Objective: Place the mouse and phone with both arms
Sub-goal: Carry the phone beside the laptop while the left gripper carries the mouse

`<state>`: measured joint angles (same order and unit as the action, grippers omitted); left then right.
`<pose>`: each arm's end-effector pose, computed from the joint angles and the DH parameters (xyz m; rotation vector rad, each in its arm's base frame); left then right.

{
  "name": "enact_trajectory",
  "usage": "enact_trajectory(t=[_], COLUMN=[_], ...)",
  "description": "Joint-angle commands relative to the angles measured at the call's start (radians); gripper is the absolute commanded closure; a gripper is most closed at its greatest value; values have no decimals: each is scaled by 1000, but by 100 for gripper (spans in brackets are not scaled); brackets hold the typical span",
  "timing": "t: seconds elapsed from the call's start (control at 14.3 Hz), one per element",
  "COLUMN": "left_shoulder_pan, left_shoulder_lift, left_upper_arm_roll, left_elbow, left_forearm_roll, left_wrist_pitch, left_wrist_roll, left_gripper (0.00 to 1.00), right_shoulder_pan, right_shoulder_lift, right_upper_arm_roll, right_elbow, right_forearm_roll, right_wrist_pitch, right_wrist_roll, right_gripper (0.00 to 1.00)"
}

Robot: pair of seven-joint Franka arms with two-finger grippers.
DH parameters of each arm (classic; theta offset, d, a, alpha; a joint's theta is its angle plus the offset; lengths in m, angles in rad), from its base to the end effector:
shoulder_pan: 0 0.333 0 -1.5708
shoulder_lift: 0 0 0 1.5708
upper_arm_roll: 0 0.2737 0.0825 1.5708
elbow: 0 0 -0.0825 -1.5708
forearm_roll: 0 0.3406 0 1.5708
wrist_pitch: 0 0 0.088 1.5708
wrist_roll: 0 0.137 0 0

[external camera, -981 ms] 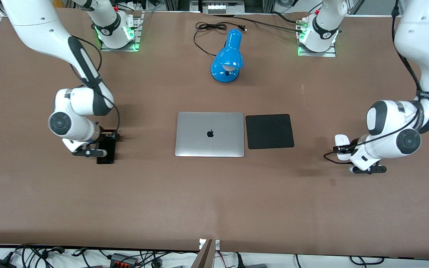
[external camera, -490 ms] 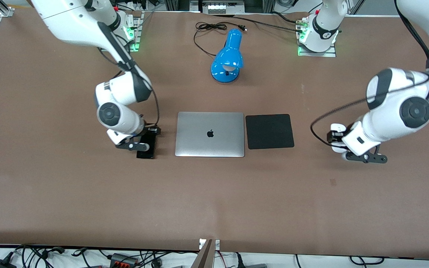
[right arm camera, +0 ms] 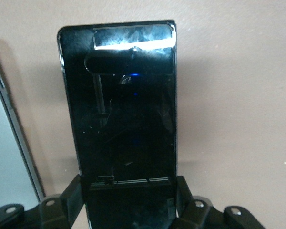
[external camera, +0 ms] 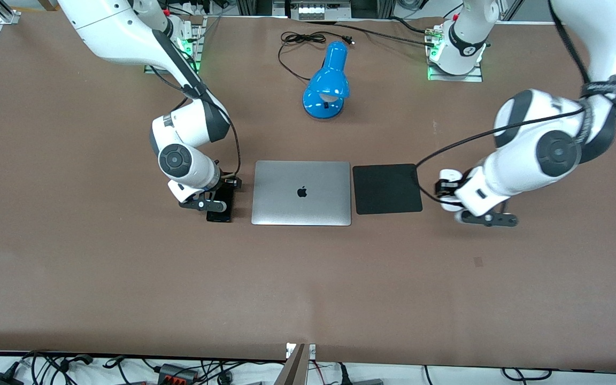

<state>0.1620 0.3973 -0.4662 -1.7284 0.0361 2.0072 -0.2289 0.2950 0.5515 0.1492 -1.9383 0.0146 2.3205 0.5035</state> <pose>0.5657 -0.1571 0.3201 3.0165 -0.1012 -0.1680 0.4961 0.2388 0.1556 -3.1202 0.1336 0.2920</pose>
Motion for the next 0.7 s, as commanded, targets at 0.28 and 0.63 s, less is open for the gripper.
enact_trajectory(t=[0.28, 0.63], left_shoulder_pan=[-71, -79], left_shoulder_lift=[80, 77], left_upper_arm_roll=[-2, -3], left_elbow=[-65, -216], left_forearm_roll=[-10, -8], left_wrist_pitch=[119, 367], left_wrist_roll=[-99, -162], left_gripper=[69, 69], right_shoulder_pan=[9, -39], right_shoulder_lift=[4, -82], right_upper_arm_roll=[-3, -23], right_elbow=[30, 212], right_forearm_roll=[18, 16], right_wrist_pitch=[30, -75], right_wrist_roll=[-33, -14], right_gripper=[0, 0])
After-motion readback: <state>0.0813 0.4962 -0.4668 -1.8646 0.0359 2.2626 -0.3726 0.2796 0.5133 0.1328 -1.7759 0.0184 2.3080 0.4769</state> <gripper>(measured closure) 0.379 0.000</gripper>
